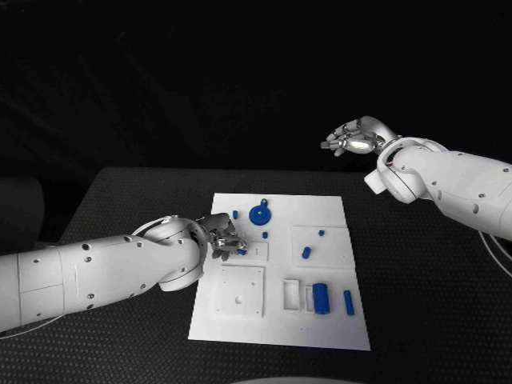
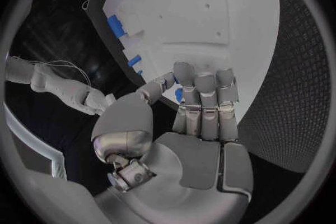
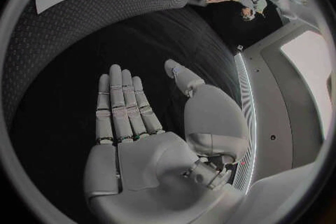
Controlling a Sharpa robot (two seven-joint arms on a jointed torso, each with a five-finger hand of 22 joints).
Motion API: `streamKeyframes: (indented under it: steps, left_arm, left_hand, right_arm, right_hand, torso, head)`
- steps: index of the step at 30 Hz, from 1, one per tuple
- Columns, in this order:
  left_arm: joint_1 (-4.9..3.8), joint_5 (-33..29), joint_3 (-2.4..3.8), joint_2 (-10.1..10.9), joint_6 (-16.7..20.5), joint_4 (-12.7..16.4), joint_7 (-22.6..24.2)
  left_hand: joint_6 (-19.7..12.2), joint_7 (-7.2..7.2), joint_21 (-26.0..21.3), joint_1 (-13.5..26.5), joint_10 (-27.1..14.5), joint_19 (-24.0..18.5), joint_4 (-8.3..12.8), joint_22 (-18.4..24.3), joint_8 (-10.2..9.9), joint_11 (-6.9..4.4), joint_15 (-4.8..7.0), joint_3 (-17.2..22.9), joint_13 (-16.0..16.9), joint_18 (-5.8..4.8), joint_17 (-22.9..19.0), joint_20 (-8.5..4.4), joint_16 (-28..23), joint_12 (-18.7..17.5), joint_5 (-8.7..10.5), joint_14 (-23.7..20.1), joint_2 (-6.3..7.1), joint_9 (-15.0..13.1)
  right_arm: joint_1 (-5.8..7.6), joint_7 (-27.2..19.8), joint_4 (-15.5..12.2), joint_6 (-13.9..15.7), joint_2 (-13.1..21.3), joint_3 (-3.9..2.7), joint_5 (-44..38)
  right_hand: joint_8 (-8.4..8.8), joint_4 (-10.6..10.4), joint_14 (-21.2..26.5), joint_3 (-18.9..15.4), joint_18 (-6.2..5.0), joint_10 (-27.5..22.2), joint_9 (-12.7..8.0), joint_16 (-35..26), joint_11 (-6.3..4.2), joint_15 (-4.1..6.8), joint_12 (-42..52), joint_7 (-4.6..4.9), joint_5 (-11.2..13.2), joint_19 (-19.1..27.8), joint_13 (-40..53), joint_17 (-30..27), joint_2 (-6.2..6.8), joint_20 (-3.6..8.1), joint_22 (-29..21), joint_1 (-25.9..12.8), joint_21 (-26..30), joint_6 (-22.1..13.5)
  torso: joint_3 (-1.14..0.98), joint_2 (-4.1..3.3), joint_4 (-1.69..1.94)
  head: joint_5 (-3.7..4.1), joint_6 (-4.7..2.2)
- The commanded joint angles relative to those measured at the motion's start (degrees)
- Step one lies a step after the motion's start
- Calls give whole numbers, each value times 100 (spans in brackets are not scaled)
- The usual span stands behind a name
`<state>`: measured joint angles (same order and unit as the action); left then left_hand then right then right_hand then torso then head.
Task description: Assemble the parts on the task board
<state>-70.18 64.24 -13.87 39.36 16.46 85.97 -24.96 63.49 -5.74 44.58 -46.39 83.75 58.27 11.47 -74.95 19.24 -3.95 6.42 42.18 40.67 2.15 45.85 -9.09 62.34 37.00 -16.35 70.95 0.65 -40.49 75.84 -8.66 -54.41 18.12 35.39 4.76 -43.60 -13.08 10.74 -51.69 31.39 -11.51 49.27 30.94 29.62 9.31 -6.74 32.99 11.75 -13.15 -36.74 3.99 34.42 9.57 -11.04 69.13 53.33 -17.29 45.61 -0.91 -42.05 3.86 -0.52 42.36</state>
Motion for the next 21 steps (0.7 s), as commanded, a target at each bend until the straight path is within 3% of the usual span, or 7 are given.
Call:
streamKeyframes:
  steps: [1,21]
  left_arm:
    - [64,132,2,0,390,-17,115]
    - [125,249,2,-18,768,-17,239]
  left_hand:
    - [460,440,36,-75,-132,-23,-47,-106,-39,-75,6,-8,-9,35,-10,-264,36,16,27,-46,-11,3]
    - [469,438,37,-95,-132,-27,-168,-106,-54,-74,7,-51,-34,29,-33,-263,51,33,86,-46,-43,11]
  right_arm:
    - [0,-22,-13,-62,5,-3,10]
    - [-1,-12,-18,-82,19,-3,16]
  right_hand:
    - [-27,-38,-30,2,11,39,-9,-34,-6,-15,-37,30,-33,4,-8,10,-23,-30,11,-59,27,-4]
    - [-31,-62,-28,0,9,39,-18,-44,-5,-16,-48,30,-60,8,-9,16,-31,-32,22,-79,44,-6]
  torso:
    - [1,0,-2]
    - [0,-4,-6]
  head:
    - [1,-2]
    - [18,3]
